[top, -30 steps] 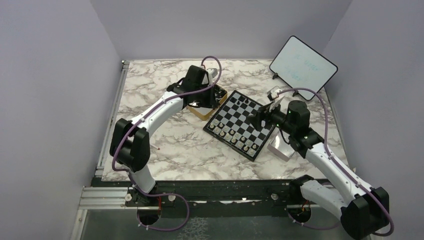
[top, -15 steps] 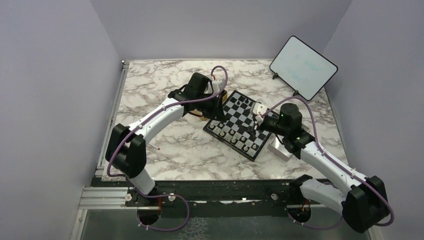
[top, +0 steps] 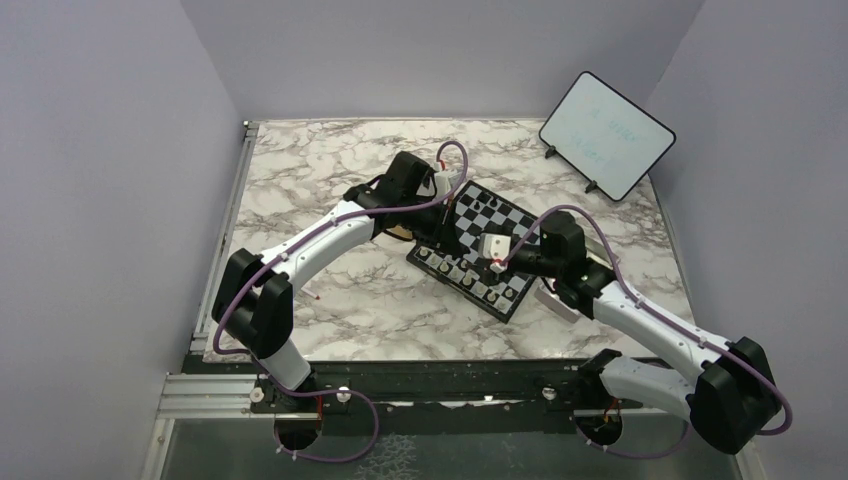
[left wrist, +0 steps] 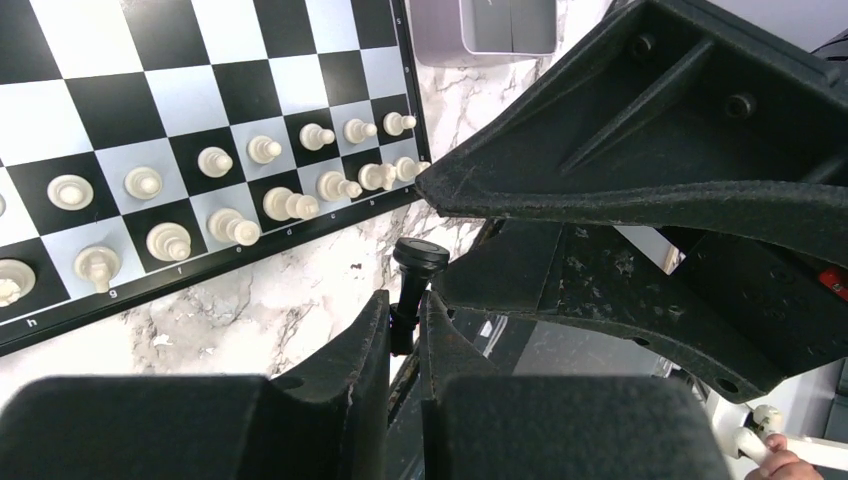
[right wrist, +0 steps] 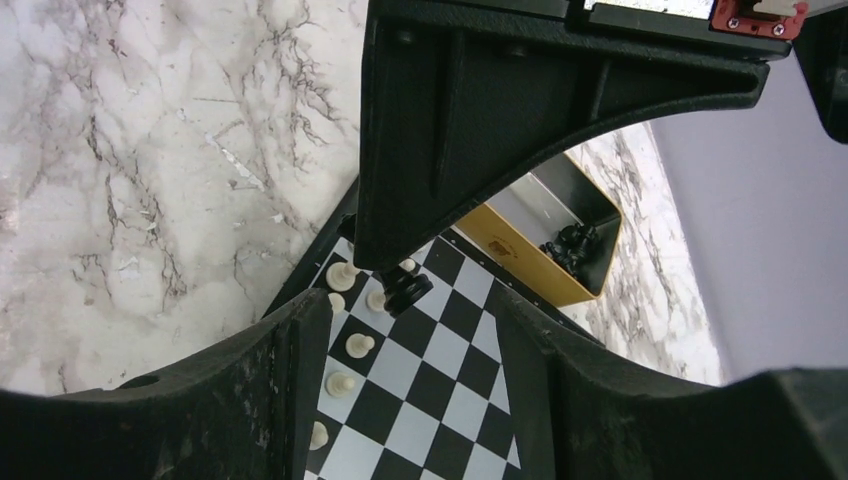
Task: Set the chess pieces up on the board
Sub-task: Place the chess piece on the chessboard.
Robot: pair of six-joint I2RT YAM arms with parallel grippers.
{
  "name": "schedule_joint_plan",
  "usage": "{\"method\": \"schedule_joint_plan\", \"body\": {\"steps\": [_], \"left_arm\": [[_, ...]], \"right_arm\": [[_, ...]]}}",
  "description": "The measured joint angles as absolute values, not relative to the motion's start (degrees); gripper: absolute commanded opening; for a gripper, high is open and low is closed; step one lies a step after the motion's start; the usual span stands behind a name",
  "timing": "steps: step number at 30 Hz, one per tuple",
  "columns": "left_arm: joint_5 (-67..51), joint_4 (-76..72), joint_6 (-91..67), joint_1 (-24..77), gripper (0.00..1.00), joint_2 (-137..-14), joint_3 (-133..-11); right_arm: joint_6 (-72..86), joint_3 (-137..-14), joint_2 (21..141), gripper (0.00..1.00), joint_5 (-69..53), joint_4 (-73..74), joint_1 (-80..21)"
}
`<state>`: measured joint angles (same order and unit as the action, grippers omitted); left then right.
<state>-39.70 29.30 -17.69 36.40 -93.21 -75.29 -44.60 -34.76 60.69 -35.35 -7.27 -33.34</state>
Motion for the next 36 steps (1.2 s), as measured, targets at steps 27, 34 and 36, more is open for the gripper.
{"method": "schedule_joint_plan", "body": {"steps": [27, 34, 36], "left_arm": [[-41.34, 29.74, -18.17, 36.51, 0.08, -93.21, -75.16], [-41.36, 29.98, -18.59, 36.51, 0.10, -93.21, -75.16], [-41.32, 30.22, -18.65, 36.51, 0.13, -93.21, -75.13]], "right_arm": [[-52.38, -36.60, 64.95, 0.46, -33.28, -3.70, -36.60], [-52.51, -37.36, 65.25, 0.26, -32.42, -3.70, -37.19], [-52.58, -37.43, 65.25, 0.19, -32.34, -3.68, -37.19]]}}
